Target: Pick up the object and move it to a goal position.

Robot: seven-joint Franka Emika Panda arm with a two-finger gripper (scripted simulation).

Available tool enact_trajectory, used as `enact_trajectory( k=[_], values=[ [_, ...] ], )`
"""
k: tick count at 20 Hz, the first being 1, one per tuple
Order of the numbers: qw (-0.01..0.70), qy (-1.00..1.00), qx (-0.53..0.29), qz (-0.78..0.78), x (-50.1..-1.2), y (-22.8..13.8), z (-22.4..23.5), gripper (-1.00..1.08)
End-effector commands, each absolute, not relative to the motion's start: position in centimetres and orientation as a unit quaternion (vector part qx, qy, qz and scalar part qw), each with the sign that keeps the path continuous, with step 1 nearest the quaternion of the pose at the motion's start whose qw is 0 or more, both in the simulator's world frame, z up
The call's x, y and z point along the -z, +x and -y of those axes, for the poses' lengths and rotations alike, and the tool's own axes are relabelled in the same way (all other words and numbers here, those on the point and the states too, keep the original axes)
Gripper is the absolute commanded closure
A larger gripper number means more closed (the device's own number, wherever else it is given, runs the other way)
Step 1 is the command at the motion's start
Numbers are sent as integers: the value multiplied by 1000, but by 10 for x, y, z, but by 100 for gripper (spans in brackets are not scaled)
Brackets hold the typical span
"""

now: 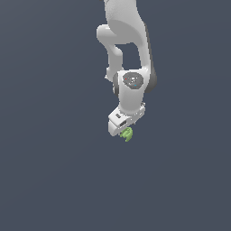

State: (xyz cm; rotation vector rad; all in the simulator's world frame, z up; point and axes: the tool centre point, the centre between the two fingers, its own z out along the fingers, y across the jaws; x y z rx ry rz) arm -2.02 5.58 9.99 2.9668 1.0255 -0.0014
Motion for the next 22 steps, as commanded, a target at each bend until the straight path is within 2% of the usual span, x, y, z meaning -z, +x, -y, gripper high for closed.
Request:
enact_trajectory(
  k=[1, 14, 22],
  values=[
    [1, 937, 0, -349, -96, -22, -59, -92],
    [0, 925, 0, -379, -87, -26, -64, -92],
    [0, 924, 0, -381, -53, -27, -64, -92]
  ],
)
